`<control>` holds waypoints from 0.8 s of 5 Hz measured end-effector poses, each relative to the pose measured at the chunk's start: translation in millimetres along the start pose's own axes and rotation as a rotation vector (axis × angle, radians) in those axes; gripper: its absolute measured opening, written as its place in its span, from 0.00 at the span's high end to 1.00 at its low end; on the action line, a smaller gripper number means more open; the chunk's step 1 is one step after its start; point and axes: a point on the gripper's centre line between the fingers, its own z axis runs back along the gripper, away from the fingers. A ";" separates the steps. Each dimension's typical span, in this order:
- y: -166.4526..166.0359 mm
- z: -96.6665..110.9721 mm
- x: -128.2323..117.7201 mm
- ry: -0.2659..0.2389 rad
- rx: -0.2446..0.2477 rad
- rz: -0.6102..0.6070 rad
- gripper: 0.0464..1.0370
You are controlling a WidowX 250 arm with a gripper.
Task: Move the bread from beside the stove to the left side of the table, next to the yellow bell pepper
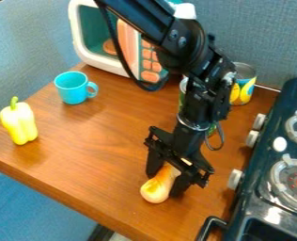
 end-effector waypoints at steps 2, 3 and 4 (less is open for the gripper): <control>-1.6 -0.3 0.1 0.003 -0.036 0.006 0.34; 0.6 0.3 -3.5 0.023 -0.023 0.002 0.34; 14.5 34.4 -9.7 -0.036 -0.004 0.026 0.34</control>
